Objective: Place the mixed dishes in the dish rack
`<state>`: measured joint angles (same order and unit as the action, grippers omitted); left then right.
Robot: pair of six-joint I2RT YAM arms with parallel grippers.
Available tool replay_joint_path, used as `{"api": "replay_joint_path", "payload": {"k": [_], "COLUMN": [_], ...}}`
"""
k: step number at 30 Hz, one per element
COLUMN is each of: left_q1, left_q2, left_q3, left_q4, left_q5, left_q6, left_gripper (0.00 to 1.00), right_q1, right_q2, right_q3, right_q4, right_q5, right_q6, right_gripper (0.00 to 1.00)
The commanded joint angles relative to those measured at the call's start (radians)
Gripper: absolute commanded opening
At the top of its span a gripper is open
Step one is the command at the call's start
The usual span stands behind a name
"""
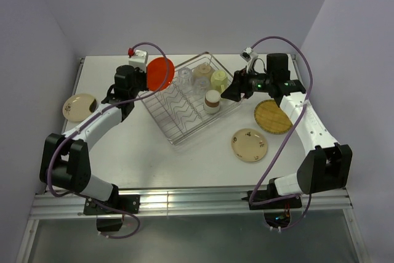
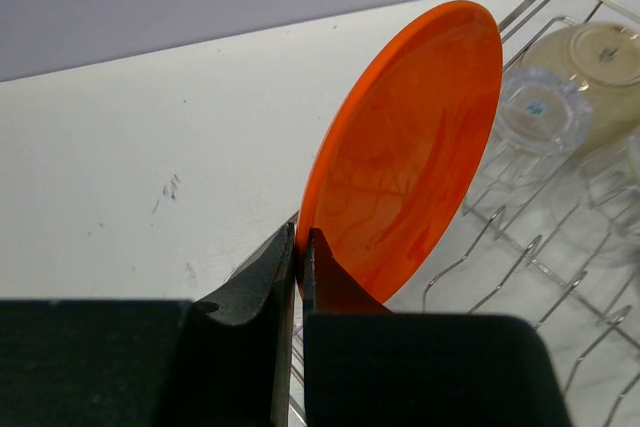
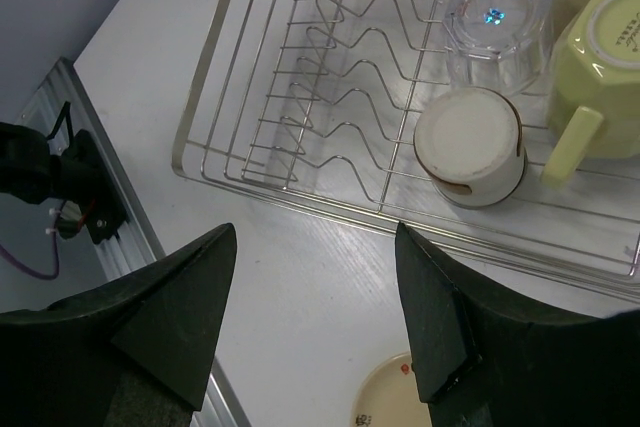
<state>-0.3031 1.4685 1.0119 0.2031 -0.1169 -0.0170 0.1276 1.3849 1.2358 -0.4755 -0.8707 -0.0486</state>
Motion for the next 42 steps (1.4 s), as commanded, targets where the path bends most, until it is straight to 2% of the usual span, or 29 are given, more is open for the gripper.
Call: {"api": "replay_joint_path", "payload": {"k": [1, 18, 32, 35, 38, 42], "left_q1": [-0.008, -0.045, -0.073, -0.073, -0.073, -0.073], "left_q2": [0.010, 0.065, 0.095, 0.084, 0.073, 0.056], "left_q3": [-0.006, -0.039, -0.079, -0.101, -0.116, -0.134], "left_q4": [0.091, 0.134, 0.148, 0.156, 0.159, 0.165], "left_q5": [-0.036, -0.020, -0.087, -0.095, -0.096, -0.095], "left_q6": [0.074, 0.181, 0.206, 0.196, 0.187, 0.169], "left_gripper": [0.00, 0.00, 0.03, 0.06, 0.14, 0.31], "right_q1": [-0.013, -0.032, -0.040, -0.042, -0.042, -0.042], "right_q2": [-0.026, -0.006, 0.006, 0.008, 0.011, 0.014], "right_q3": [0.001, -0.006, -0.004, -0.006, -0.007, -0.007], "right_q4": [0.052, 0.061, 0.063, 0.064, 0.066, 0.069], "right_q5": [-0.005, -0.022, -0.028, -0.030, -0.031, -0.034], "right_q6": [0.007, 0.016, 0.019, 0.019, 0.023, 0.024], "right_gripper": [0.72, 0.72, 0.72, 0.72, 0.72, 0.72]}}
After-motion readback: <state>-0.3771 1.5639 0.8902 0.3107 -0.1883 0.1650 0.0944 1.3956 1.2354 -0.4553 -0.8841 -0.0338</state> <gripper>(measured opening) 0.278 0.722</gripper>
